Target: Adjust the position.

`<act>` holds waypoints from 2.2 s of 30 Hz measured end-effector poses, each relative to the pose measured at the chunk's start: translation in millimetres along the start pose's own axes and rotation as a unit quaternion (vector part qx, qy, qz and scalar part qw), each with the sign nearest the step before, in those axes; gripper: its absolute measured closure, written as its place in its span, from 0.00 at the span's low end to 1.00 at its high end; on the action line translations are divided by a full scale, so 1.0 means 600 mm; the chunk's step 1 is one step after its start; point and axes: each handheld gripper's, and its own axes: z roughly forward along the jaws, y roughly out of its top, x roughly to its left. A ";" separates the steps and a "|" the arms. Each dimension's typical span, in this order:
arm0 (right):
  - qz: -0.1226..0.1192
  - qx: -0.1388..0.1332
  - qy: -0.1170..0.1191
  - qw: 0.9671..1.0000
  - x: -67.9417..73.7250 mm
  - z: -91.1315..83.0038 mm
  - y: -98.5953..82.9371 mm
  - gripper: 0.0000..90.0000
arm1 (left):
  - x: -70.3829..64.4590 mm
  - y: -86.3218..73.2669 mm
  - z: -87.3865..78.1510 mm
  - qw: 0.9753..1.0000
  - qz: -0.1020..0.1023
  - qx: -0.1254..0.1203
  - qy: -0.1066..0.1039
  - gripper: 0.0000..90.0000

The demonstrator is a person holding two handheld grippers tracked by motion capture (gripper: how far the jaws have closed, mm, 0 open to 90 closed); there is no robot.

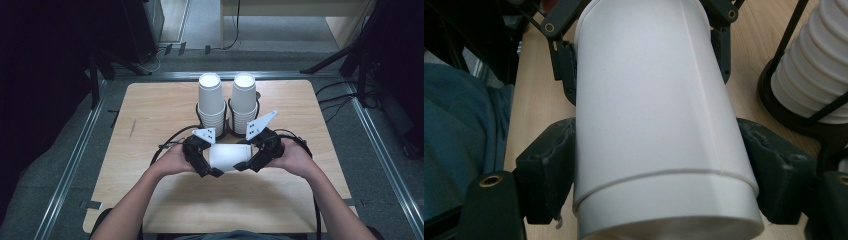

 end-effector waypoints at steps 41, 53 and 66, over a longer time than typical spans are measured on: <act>0.000 0.056 -0.058 0.997 -0.010 0.011 -0.033 0.20 | 0.019 0.018 -0.048 0.996 -0.022 0.087 0.015 0.12; 0.009 0.056 -0.057 0.997 -0.016 0.021 -0.037 0.20 | 0.028 0.036 -0.041 0.987 -0.014 0.160 0.019 0.12; 0.003 0.061 -0.050 0.997 -0.017 0.038 -0.032 0.20 | 0.038 0.042 -0.015 0.978 -0.024 0.207 0.003 0.12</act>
